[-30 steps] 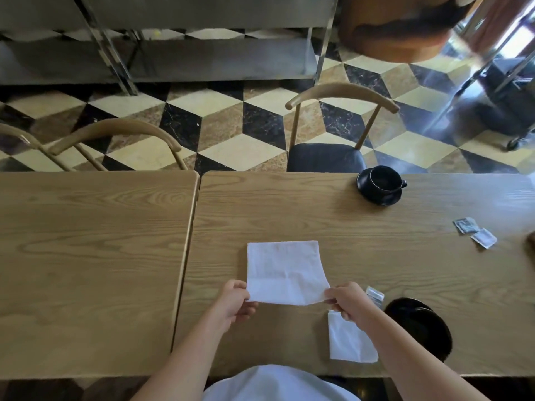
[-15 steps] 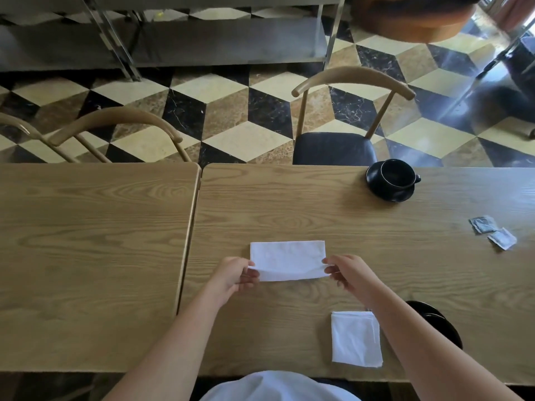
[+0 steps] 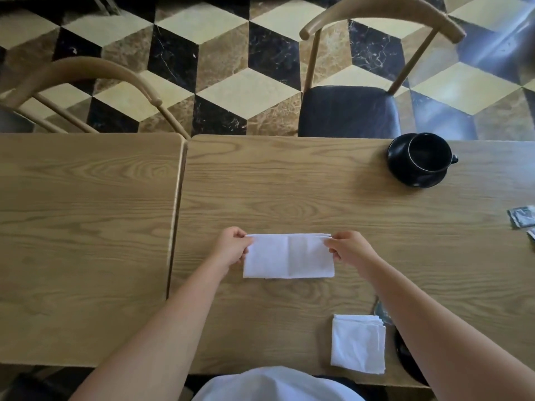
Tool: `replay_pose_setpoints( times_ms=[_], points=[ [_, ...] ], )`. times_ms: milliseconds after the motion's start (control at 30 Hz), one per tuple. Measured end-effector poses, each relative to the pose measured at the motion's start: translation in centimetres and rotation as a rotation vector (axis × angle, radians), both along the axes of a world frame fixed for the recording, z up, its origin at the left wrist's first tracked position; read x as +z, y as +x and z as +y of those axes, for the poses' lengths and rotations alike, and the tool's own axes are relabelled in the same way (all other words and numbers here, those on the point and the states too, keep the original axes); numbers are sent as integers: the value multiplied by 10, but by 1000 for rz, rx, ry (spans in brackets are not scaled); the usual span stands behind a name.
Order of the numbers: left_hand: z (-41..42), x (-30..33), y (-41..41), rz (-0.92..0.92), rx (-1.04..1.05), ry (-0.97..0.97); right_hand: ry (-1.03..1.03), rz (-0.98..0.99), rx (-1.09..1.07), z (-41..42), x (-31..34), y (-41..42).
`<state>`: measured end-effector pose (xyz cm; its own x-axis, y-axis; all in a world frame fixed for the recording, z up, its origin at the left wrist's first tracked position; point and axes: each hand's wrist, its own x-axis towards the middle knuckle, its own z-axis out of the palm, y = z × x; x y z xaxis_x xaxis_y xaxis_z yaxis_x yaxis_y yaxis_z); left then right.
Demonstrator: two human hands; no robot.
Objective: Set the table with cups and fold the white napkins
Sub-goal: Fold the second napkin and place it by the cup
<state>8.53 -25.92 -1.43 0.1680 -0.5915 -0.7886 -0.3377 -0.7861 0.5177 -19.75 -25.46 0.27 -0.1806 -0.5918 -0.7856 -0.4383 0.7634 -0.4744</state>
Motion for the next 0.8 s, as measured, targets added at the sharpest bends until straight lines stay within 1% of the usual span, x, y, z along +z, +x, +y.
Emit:
replay_pose_setpoints(
  times_ms=[167,333,367,433,467,567,633,700,800],
  points=[
    [-10,-15,-2,-44,10,-1,34,57,35,-5,-17,-2],
    [0,-16,0,-110,80,-8,1,65,-9,0,-18,0],
    [4,-14,0,-170,37,-40,-31,95,-41,2,-16,2],
    [17,-10,-3,-315,-122,-139,-109,147,-78,10,-9,11],
    [24,-8,-6,-328,-197,-194,-135,128,-57,15,-6,20],
    [50,-4,-20,-205,-442,-305,-80,-43,116,32,-3,60],
    [62,-6,-26,-173,-577,-341,-52,-126,225,43,-7,87],
    [67,-11,-30,-163,-624,-319,-39,-157,264,55,-14,103],
    [61,-14,-33,-211,-560,-180,-20,-162,176,64,-21,108]
  ],
)
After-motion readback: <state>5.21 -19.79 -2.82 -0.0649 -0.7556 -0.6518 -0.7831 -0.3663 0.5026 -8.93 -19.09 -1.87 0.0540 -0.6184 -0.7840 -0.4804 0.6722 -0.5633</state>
